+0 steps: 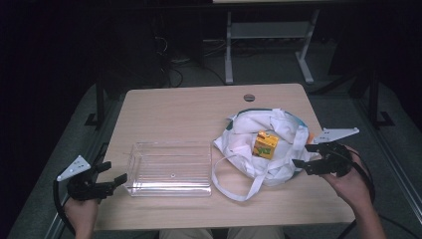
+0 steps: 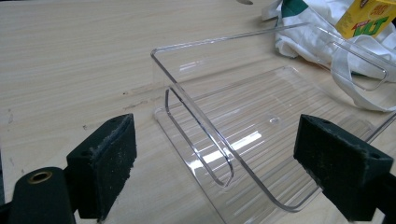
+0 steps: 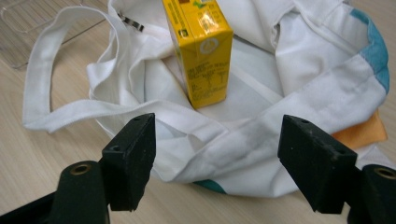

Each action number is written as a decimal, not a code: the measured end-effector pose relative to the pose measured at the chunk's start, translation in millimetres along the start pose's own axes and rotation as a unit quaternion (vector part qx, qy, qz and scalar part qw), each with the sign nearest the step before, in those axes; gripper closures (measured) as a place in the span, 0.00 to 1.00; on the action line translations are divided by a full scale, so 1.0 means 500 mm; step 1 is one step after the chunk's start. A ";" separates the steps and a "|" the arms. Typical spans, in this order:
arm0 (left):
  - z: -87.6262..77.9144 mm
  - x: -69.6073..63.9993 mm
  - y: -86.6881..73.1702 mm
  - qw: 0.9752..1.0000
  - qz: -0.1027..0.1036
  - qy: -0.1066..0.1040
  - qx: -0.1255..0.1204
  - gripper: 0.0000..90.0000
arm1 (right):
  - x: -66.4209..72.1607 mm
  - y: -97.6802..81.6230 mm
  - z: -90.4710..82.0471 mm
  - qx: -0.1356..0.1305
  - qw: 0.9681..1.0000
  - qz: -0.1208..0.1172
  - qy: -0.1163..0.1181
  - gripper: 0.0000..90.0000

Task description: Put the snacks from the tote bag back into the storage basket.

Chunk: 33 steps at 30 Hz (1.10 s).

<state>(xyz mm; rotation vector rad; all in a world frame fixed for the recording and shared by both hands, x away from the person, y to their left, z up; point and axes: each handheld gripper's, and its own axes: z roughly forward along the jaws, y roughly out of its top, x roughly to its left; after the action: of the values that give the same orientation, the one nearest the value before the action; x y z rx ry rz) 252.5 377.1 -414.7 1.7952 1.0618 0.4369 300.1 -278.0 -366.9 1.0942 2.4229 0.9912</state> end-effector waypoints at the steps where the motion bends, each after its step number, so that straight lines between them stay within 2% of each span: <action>1: 0.000 0.000 0.000 1.000 0.000 -0.001 -0.001 0.14 | -0.002 0.009 0.000 0.000 1.000 -0.005 0.005 0.30; 6: -0.001 -0.001 0.000 1.000 -0.001 -0.001 -0.002 0.14 | -0.004 0.024 0.001 -0.007 1.000 -0.009 0.011 0.31; 14: -0.002 -0.001 0.001 1.000 -0.001 -0.001 -0.002 0.14 | -0.006 0.051 0.008 -0.002 1.000 -0.021 0.009 0.31; 29: -0.003 0.001 0.000 1.000 -0.003 -0.002 -0.005 0.14 | -0.002 0.112 0.045 0.031 0.998 -0.051 0.018 0.32; 33: -0.002 0.001 0.000 1.000 -0.002 -0.002 -0.002 0.14 | 0.002 0.127 0.059 0.039 0.997 -0.054 0.029 0.33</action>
<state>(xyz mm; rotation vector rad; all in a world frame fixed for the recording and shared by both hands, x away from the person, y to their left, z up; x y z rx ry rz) 252.1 378.2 -414.3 1.7893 1.0593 0.4327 348.9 -233.4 -343.9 0.9612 2.5560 0.9139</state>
